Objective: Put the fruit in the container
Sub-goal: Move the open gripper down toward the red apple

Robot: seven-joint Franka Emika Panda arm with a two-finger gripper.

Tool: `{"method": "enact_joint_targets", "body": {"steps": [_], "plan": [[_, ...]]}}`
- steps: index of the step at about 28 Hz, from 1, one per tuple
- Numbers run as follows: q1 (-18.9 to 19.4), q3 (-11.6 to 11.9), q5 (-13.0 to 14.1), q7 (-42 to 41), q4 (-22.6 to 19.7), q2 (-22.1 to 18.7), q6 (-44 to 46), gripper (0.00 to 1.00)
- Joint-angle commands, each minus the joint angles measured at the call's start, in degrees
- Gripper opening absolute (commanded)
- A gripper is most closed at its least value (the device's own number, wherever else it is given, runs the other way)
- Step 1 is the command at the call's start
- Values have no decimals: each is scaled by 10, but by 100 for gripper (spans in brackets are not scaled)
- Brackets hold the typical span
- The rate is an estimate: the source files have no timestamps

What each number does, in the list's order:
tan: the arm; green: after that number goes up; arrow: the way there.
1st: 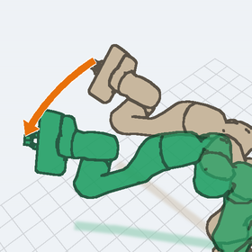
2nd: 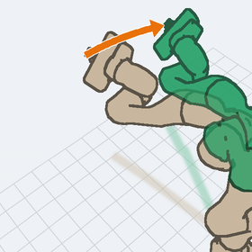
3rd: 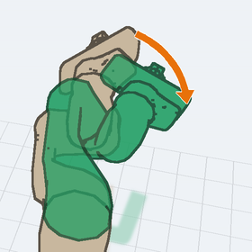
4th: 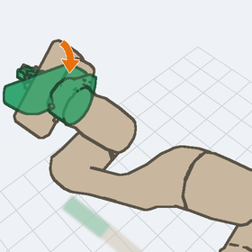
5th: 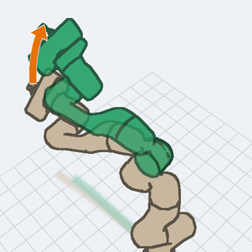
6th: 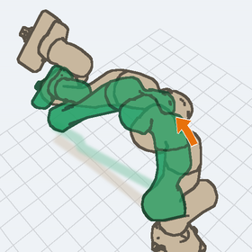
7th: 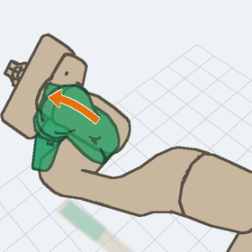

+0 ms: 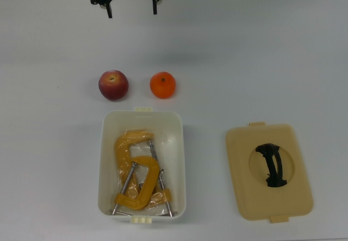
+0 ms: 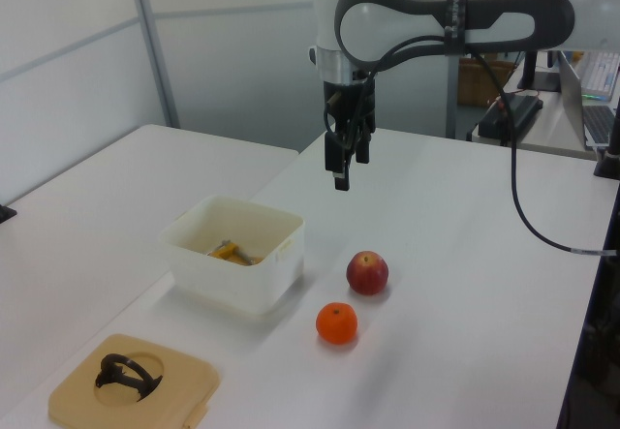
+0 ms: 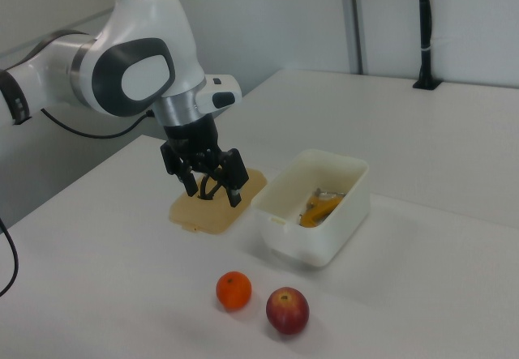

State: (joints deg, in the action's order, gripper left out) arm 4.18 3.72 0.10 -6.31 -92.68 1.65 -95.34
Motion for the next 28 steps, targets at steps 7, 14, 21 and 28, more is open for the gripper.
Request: {"method": "enact_joint_targets", "body": {"steps": [7,14,21,28], "plan": [[-48,13,-16,-10,-15,20,-52,100],[-49,20,-16,-12,-53,22,-105,100],[-48,20,-16,-12,-101,34,-187,100],[-47,20,-17,-13,-123,68,-216,100]]}}
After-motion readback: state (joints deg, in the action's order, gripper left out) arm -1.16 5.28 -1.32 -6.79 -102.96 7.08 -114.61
